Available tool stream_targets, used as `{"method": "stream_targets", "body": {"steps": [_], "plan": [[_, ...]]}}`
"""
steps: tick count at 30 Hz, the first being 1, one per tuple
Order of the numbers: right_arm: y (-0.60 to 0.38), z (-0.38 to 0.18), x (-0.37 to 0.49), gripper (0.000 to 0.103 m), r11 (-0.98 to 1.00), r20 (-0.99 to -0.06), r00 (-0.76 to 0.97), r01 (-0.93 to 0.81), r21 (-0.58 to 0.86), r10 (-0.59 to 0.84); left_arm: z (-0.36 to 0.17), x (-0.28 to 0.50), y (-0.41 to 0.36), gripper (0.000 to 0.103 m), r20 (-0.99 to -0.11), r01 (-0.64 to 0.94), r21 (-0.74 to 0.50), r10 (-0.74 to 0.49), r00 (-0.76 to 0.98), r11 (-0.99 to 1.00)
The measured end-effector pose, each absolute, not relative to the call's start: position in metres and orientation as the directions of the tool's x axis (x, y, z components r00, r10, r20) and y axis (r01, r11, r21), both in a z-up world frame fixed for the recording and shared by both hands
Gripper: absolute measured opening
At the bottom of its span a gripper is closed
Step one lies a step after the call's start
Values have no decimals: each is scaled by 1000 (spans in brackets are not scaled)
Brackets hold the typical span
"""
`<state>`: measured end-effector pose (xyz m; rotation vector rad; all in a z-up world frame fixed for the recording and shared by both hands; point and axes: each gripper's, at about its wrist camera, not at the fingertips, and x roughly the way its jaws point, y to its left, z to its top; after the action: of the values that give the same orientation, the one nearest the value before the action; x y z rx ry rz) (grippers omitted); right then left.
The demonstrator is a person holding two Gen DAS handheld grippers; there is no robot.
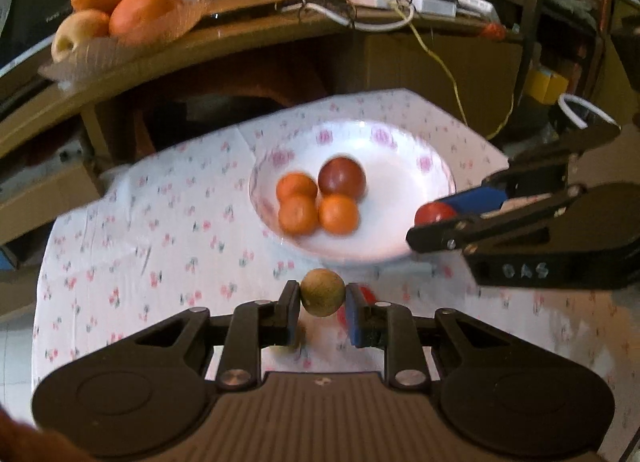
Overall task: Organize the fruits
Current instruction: 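Carry the kiwi and red tomato toward the white bowl with both grippers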
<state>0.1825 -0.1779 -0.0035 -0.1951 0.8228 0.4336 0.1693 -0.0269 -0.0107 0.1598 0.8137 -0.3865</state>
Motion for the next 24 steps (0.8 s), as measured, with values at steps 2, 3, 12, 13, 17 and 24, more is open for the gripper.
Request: {"method": "stream_targets", "body": {"steps": [2,3,12,13,17,24], "plan": [[-180,-3,187,27,902,-739,609,-431,-3,288,-8,175,-32,30,-725,395,-7,-277,630,918],[-181,-3,190,27,905,-738,611,-426,-3,285,-7,178,-34,30,-723,395,-5,-276,633,919],[-185,-6,206,27,920,-732,631,-391,-12,258,-17,205,-51,30,-725,379,-1,-261,637,926],[-186,-8,208,27,923,-735,629,-385,-10,255,-18,206,-51,30,-727,377,0,-259,636,926],[-187,-12,215,27,926,-743,621,-376,-4,249,-21,208,-52,30,-733,375,1,-255,630,927],[-183,-18,220,27,928,-751,615,-373,-8,240,-25,212,-54,30,-740,371,2,-248,625,929]]}}
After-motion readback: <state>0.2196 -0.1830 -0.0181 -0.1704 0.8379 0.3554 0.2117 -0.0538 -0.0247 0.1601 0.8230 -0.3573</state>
